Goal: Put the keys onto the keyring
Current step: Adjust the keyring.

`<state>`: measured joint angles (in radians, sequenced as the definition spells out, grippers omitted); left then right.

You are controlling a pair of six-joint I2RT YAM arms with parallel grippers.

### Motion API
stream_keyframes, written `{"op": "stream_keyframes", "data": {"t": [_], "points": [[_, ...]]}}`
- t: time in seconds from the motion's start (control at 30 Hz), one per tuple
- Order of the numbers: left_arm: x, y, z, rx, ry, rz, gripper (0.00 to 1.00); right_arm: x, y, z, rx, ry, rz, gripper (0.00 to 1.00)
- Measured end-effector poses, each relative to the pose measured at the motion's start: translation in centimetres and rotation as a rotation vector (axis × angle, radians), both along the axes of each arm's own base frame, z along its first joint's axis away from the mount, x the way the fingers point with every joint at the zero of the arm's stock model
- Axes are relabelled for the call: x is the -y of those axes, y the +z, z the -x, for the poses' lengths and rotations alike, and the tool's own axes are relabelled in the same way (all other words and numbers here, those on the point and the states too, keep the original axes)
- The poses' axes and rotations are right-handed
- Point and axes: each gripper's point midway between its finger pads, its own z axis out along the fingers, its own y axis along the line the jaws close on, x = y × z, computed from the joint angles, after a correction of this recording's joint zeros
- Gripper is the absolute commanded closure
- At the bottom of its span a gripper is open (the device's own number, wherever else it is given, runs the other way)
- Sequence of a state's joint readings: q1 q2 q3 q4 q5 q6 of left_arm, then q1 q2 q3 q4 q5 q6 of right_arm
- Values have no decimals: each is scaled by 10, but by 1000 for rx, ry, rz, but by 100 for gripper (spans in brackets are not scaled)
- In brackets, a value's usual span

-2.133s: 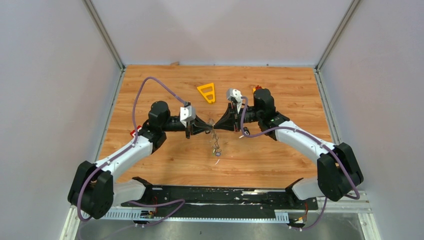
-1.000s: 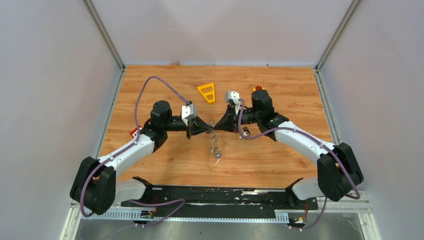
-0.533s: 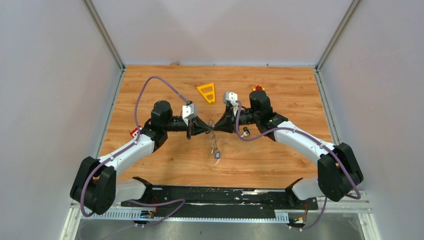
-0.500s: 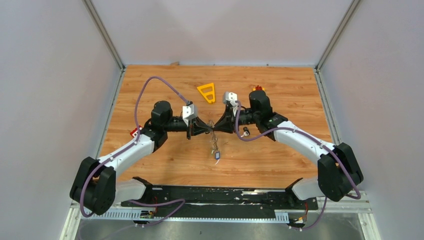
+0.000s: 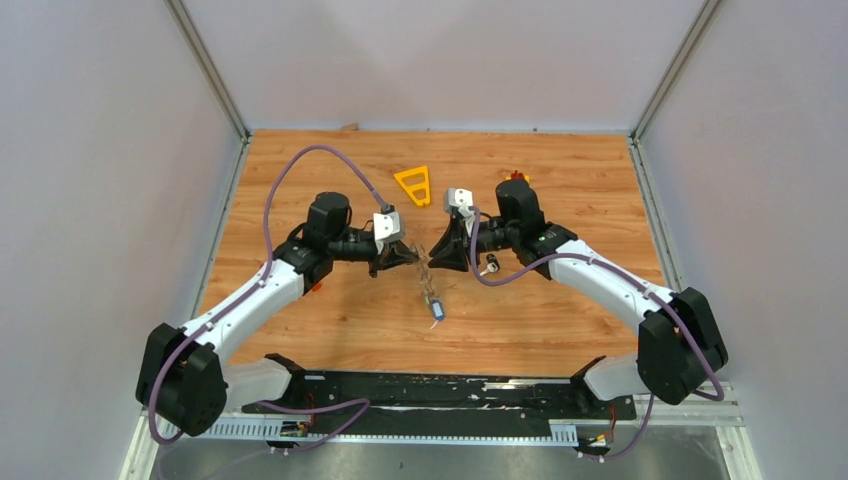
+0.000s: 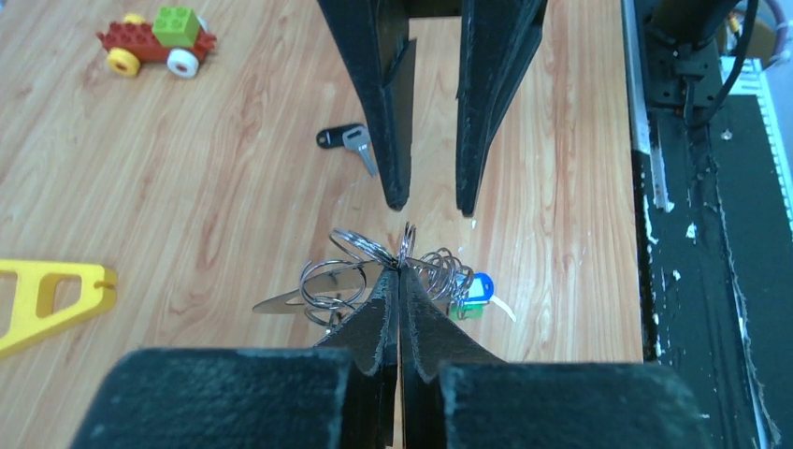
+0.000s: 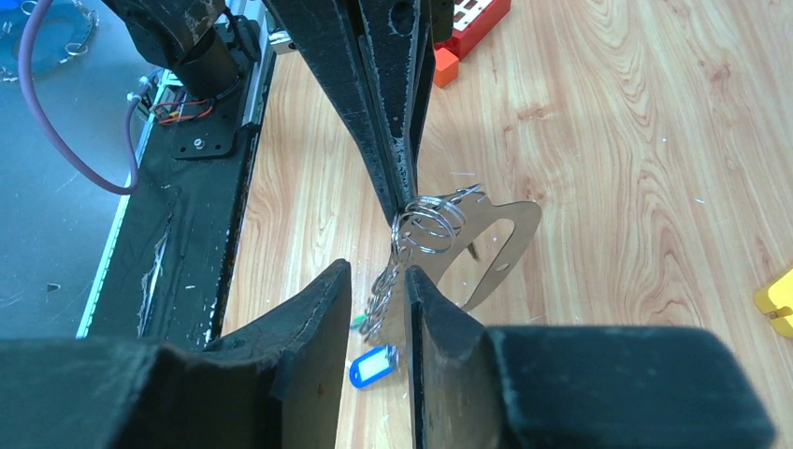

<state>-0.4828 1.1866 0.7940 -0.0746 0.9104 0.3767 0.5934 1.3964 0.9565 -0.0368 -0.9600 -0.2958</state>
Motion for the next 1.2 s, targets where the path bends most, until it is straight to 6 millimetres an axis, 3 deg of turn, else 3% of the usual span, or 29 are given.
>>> {"op": "stream_keyframes", "data": {"t": [0.17,0.43,0.67,1.2], "points": [[-6,-8,0,-14,28,-79,100,2,-5,3,-3,13,16,78],[-2,10,-10,40,53,-194,100,1,2,2,9,15,13,76],[-5,-1,-3,-12,52,-279,100,1,2,2,9,17,13,80],[0,-2,9,-88,24,-254,100,-7,2,13,11,63,11,81]]}}
